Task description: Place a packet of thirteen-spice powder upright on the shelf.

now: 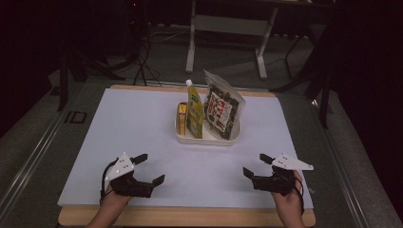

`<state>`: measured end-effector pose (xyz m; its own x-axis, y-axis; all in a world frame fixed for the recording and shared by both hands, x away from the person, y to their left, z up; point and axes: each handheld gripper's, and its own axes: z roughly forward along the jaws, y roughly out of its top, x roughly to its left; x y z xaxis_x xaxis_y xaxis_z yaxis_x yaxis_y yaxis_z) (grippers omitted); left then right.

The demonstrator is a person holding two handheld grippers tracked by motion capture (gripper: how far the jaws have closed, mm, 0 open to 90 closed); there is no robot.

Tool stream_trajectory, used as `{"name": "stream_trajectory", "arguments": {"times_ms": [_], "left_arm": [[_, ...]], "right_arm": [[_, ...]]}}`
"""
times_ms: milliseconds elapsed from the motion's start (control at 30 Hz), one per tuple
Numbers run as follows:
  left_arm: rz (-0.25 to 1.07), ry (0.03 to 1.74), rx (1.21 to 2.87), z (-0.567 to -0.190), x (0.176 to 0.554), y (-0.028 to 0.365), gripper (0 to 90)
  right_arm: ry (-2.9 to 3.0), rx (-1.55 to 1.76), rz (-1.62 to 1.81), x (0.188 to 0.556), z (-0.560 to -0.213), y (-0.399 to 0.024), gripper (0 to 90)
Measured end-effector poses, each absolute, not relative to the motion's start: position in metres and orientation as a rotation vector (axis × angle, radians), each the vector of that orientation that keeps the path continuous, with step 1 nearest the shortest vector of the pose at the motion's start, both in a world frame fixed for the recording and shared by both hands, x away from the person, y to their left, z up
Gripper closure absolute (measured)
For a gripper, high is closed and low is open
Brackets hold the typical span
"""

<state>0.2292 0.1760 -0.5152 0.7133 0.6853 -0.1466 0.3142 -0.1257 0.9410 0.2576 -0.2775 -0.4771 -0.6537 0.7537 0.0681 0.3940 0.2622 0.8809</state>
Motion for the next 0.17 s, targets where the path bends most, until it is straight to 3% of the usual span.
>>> {"name": "stream_trajectory", "arguments": {"times_ms": [167], "left_arm": [[0.386, 0.799, 1.722, -0.5154, 0.228, 0.1767, 3.5]], "right_arm": [[2.185, 1.065, 1.347, 0.2602, -0.4781, -0.2789, 14.2]]}}
